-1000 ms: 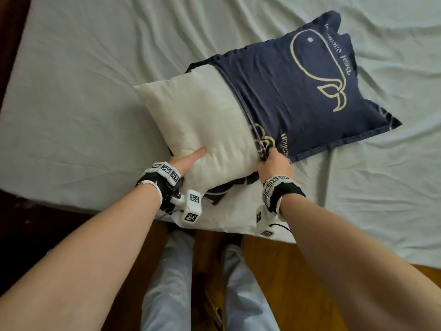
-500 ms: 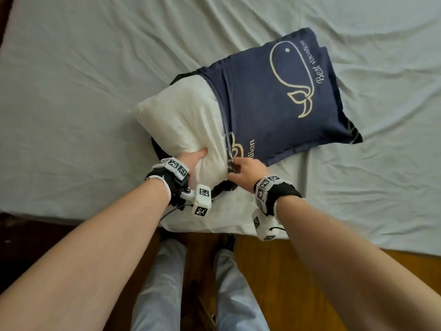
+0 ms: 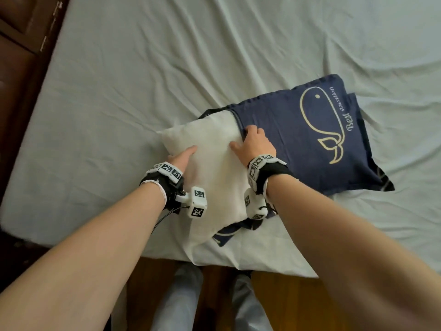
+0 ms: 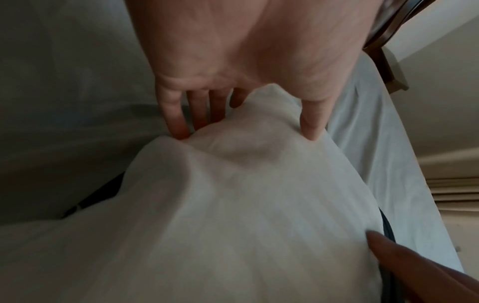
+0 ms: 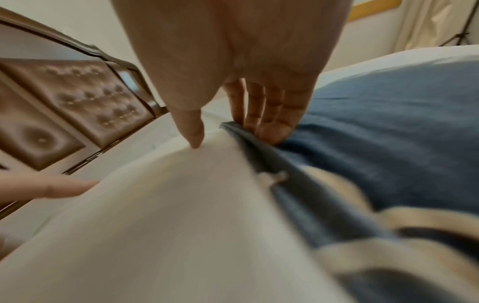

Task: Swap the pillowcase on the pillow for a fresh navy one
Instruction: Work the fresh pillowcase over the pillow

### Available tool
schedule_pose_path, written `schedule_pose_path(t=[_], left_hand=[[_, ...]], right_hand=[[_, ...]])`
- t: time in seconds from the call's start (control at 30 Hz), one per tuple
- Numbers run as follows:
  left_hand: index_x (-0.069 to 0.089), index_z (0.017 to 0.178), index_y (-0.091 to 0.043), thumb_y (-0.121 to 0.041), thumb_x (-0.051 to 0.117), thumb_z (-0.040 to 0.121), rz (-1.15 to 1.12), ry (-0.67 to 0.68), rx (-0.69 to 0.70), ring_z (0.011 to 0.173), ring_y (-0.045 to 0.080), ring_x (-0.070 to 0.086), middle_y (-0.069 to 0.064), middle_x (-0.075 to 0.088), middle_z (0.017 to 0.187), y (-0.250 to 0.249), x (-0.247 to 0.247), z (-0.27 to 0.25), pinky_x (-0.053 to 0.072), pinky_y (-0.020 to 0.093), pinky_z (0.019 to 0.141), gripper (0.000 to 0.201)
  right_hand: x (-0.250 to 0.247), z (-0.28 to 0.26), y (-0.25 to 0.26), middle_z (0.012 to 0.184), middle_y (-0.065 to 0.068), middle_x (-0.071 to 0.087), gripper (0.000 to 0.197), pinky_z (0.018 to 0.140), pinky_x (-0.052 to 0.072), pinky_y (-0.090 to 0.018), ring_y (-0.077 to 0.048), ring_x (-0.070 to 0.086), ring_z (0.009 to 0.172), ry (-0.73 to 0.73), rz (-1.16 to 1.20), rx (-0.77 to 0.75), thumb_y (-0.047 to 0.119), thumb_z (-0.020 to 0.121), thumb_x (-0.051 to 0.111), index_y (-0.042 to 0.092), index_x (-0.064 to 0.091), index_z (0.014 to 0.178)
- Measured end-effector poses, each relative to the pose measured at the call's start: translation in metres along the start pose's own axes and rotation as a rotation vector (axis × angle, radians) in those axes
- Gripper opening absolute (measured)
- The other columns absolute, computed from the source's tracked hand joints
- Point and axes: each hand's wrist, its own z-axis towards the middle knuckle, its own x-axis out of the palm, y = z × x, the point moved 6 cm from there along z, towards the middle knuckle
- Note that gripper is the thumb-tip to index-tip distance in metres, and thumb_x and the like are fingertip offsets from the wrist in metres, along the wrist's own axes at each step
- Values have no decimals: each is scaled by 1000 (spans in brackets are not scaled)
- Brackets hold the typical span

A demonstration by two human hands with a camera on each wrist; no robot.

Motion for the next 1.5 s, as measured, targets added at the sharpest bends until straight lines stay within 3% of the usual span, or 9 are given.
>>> schedule_pose_path(t=[0.13,0.3,0.53,0.87,1.1,1.17,1.23,1.33,1.5], left_hand=[[54,124,-30,-77,82,21,-187,161,-96,90,39,69,9,68,112,-8,3,10,52,64,77,116],[60,116,-16,-41,70,83,-219,414,-55,98,34,65,13,68,110,-50,4,-54,55,50,81,43],[68,117,-19,-39,68,78,-296,550,67,110,33,64,12,71,113,-83,16,-65,50,52,95,44],[55,127,-9,-24,50,100,-121,316,365,104,31,62,15,64,114,-114,-30,-98,51,43,91,31],[47,139,-3,-25,43,102,535,211,545,127,38,47,23,48,139,-160,-66,-168,39,36,103,43],[46,140,-6,-26,44,101,598,169,549,127,38,47,21,49,140,-168,-80,-174,40,37,103,44],[34,148,-11,-27,46,100,619,140,537,132,37,43,18,44,146,-169,-92,-172,36,35,106,53],[18,154,-10,-23,47,100,543,96,526,139,34,34,17,32,154,-163,-96,-178,28,31,109,63],[44,143,-9,-20,59,93,443,142,615,129,29,48,13,47,143,-140,-37,-204,36,31,109,54]], right_hand=[[14,38,18,124,-6,55,41,71,41,-36,-31,57,99,28,46,123,34,91,51,22,49,130],[22,57,37,80,-7,64,20,64,45,-32,-34,57,75,53,89,151,25,87,49,13,65,86],[9,26,95,91,9,75,17,86,52,-31,-14,67,89,139,229,-223,39,87,67,28,79,92],[-22,-4,113,91,-7,72,18,77,51,-32,-26,64,86,163,118,-161,27,84,65,11,74,88],[-80,-48,130,72,-15,63,22,63,46,-30,-18,52,66,177,298,-76,17,83,67,-4,72,86],[-81,-58,131,76,-18,66,25,64,50,-31,-21,56,66,156,406,-45,19,84,66,-5,71,90],[-70,-70,131,89,-12,71,22,81,57,-38,-26,67,83,197,522,-33,21,88,63,4,71,100],[-49,-94,115,133,-10,60,54,99,49,-39,-28,60,117,314,535,-22,18,96,56,9,42,147],[-37,-108,27,143,-10,51,60,100,46,-36,-29,55,123,270,412,147,24,95,57,16,35,150]])
